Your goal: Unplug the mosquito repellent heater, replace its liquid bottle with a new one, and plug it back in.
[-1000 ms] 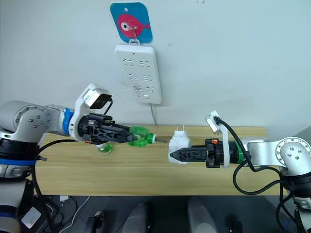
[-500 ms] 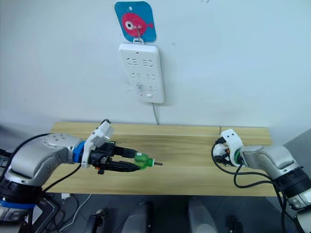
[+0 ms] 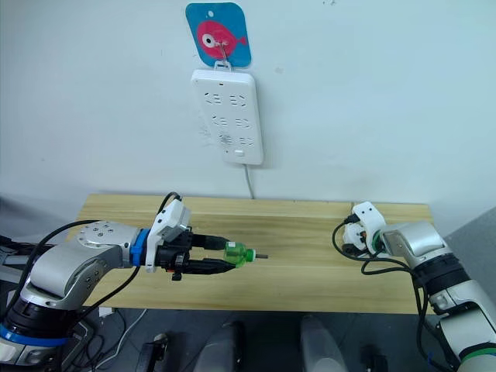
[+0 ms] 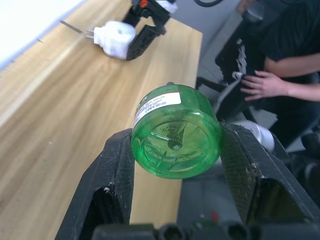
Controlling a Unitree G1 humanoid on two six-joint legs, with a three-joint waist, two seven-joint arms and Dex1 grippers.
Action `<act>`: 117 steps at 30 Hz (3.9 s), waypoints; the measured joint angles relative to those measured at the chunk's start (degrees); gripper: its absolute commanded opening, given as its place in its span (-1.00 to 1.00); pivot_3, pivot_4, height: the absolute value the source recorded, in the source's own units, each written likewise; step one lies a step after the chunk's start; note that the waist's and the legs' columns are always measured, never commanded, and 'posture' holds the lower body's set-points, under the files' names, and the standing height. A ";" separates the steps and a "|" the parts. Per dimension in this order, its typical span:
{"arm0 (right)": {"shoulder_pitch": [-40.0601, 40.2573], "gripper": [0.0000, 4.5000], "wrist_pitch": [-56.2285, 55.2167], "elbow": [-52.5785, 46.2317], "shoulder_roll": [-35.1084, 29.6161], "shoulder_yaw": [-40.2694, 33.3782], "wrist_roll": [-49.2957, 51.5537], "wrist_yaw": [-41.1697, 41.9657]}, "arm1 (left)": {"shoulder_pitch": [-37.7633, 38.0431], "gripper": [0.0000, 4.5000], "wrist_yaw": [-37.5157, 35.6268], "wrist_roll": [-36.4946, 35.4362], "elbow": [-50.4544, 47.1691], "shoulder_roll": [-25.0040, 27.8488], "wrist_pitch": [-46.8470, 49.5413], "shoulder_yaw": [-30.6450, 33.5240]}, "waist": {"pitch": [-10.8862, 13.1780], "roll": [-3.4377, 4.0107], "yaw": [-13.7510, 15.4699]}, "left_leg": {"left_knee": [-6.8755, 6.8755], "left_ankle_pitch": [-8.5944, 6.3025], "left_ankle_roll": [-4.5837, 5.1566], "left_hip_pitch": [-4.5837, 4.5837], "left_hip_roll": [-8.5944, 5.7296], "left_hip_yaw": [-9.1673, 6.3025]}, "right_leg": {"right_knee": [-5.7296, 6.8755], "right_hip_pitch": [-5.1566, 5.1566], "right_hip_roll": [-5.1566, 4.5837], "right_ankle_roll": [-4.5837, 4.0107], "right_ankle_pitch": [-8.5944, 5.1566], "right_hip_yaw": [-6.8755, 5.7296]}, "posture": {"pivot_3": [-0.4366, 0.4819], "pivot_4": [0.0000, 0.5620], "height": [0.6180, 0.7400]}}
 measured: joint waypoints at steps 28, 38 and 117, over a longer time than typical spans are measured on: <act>11.46 1.00 -3.19 -32.11 41.67 -32.71 58.57 -39.52 | -1.21 -0.01 19.10 9.70 2.40 -26.45 -25.43 2.32 | -0.16 0.13 -1.30 | 0.19 0.03 -0.05 0.14 -0.03 -0.16 | 0.10 0.33 0.02 0.03 0.06 -0.12 | -0.34 -0.31 0.75; 9.14 1.00 -9.19 -30.09 38.80 -26.47 63.99 -40.86 | -2.74 -0.01 19.81 11.29 3.48 -28.26 -27.27 0.83 | -0.17 0.13 -1.46 | 0.17 0.03 -0.04 0.13 -0.02 -0.18 | 0.09 0.33 0.02 0.03 0.06 -0.14 | -0.32 -0.32 0.75; 9.72 0.99 -39.95 -24.94 16.77 2.40 -16.54 18.41 | 47.31 1.00 29.34 11.55 -3.52 -22.60 -28.79 21.14 | -0.24 0.06 0.69 | -0.04 0.09 -0.17 1.01 0.02 -0.17 | -0.06 1.04 -0.02 0.10 -0.06 -0.04 | -0.03 -0.32 0.75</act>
